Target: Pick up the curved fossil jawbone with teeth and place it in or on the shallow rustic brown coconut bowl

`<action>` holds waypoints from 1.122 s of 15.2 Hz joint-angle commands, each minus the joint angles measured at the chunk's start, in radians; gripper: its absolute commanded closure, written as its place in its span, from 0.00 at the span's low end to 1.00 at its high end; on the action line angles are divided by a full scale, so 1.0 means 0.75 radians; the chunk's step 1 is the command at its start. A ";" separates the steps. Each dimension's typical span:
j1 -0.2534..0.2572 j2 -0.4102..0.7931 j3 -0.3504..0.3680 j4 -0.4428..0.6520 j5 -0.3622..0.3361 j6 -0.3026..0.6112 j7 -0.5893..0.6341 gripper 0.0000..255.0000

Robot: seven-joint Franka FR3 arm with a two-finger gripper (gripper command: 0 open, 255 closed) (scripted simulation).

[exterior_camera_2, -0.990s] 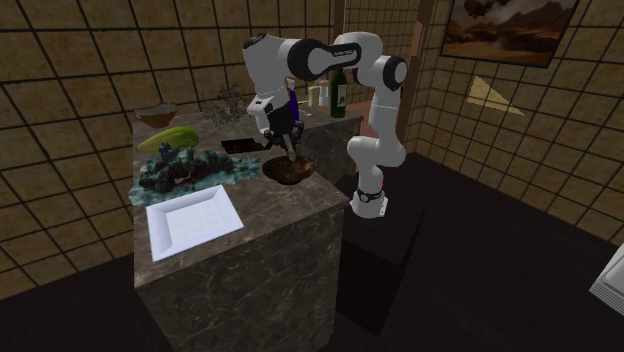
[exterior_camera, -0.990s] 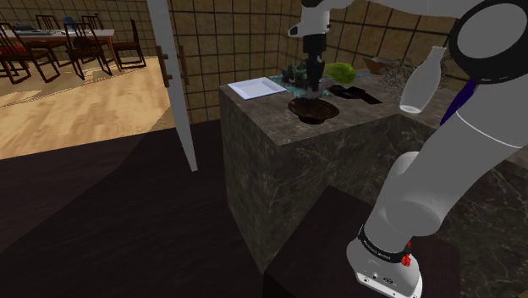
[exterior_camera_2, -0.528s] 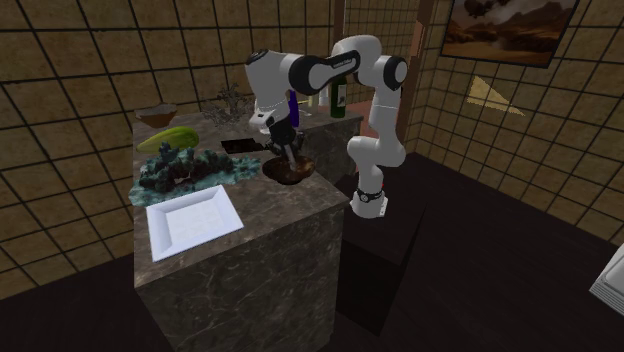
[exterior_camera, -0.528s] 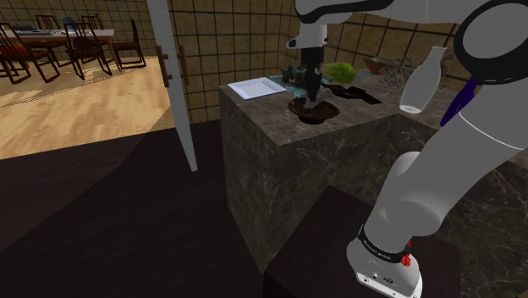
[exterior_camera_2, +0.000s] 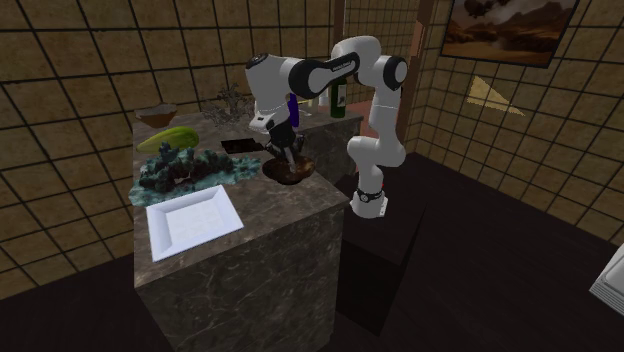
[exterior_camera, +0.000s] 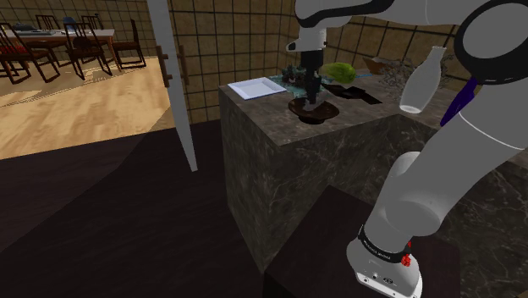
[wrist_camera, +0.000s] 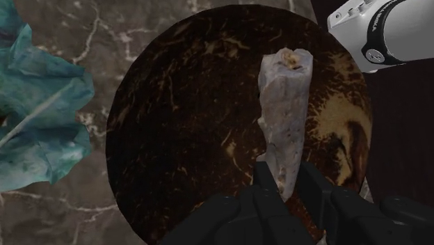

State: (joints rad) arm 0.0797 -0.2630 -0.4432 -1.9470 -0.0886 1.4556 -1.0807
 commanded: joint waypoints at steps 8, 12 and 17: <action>0.002 0.020 -0.002 0.062 0.007 -0.043 -0.007 0.00; 0.006 0.086 -0.012 0.246 0.028 -0.166 -0.029 0.00; 0.006 0.086 -0.012 0.246 0.028 -0.166 -0.029 0.00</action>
State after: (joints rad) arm 0.0844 -0.1988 -0.4519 -1.7633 -0.0678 1.3317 -1.1023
